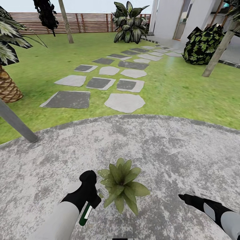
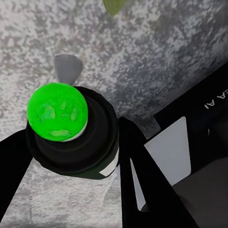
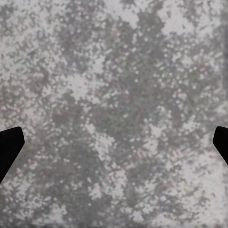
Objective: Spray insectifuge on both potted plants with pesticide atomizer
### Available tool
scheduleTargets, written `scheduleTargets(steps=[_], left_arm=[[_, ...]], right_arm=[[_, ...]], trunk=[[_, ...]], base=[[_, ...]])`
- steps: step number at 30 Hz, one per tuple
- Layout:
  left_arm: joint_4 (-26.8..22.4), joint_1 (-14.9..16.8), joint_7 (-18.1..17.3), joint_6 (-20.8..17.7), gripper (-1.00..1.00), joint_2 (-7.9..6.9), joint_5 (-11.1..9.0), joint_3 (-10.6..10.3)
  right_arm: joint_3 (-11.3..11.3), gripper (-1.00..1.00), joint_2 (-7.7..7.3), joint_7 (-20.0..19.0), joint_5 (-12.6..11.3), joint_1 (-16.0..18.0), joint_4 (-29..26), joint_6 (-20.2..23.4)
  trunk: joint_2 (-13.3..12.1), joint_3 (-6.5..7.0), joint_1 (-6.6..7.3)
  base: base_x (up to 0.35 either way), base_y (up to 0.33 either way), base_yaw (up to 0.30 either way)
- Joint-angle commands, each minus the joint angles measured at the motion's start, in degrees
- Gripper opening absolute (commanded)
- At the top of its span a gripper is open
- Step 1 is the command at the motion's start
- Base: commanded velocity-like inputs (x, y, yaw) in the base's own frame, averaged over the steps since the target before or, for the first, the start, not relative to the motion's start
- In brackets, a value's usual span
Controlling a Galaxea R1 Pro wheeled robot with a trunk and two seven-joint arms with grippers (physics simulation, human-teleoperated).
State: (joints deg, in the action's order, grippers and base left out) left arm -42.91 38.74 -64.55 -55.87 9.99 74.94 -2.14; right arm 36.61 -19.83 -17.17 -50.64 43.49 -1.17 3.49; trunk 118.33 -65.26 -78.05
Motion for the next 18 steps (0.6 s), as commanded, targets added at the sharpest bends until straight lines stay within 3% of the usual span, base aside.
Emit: scheduleTargets(steps=[1,7,18], left_arm=[[-0.07,0.02,-0.58,-0.29,-1.00,0.01,0.56,-0.06],[-0.07,0.02,-0.58,-0.29,-1.00,0.01,0.56,-0.06],[0.43,-0.38,-0.58,-0.25,-1.00,-0.62,0.56,-0.22]], right_arm=[[0.39,1.00,-0.04,-0.14,-0.61,0.02,-0.06,0.29],[0.39,1.00,-0.04,-0.14,-0.61,0.02,-0.06,0.29],[0.39,1.00,-0.04,-0.14,-0.61,0.02,-0.06,0.29]], trunk=[[0.02,-0.04,0.01],[-1.59,0.68,0.89],[-1.59,0.67,0.89]], base=[[-0.001,-0.002,0.000],[0.000,0.000,0.000],[0.000,0.000,0.000]])
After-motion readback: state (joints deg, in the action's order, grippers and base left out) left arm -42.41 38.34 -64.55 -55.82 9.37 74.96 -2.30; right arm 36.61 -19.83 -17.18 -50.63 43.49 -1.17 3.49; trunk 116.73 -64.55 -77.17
